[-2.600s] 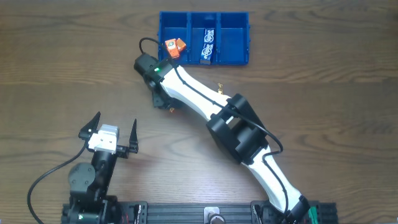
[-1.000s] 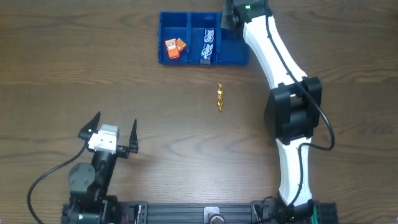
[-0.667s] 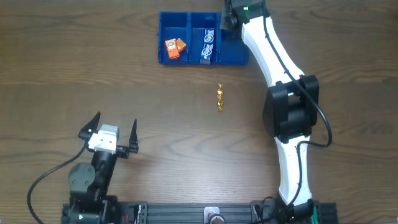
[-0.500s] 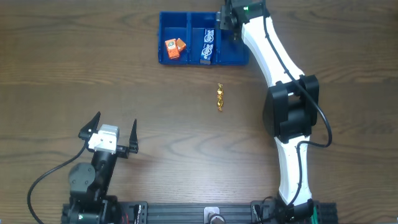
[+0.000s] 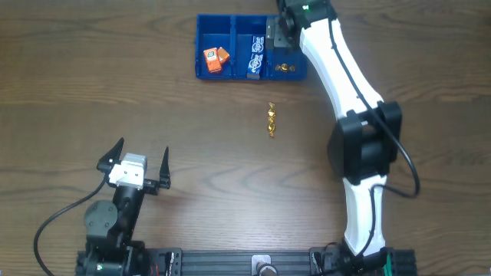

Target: Sort Candies Into Trays

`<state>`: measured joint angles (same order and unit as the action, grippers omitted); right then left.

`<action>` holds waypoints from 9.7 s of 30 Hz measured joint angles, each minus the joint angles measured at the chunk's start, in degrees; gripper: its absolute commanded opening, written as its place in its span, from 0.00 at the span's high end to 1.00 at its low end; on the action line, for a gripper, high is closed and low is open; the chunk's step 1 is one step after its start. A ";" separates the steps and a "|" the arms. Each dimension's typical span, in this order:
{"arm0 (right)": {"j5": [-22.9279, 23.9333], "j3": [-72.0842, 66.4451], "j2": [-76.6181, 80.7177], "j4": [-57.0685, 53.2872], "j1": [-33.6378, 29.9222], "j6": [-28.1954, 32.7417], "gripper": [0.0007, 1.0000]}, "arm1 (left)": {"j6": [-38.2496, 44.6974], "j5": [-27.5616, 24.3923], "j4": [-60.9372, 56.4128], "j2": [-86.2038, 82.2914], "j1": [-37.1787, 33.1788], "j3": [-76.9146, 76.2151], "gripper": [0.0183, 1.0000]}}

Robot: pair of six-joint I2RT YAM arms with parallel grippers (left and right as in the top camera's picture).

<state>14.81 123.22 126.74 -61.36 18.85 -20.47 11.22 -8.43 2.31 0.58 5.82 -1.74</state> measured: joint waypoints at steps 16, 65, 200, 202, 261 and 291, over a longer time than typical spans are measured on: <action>-15.78 -23.63 -5.51 -9.77 8.57 -7.58 0.00 | 0.00 -0.02 0.00 0.00 0.00 0.00 0.00; -13.86 -36.72 -5.49 6.62 8.07 -9.46 0.67 | 0.00 -0.02 0.00 0.00 0.00 0.00 0.00; -5.68 -20.63 -13.18 14.51 3.69 -4.28 0.96 | 0.00 -0.02 0.02 0.00 0.00 0.00 0.00; -4.04 -18.10 -15.23 18.84 1.97 -2.67 0.96 | 0.00 -0.02 0.00 0.00 0.00 0.00 0.00; 2.29 -25.40 -34.01 11.74 0.76 0.33 0.00 | 0.00 -0.02 0.02 0.00 0.00 0.00 0.00; 1.42 -95.89 -91.76 50.82 -15.93 6.38 0.00 | 0.00 0.00 0.02 0.00 0.00 0.00 0.00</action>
<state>16.23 27.33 34.98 -10.55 2.92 -14.09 11.22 -8.43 2.33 0.58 5.82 -1.74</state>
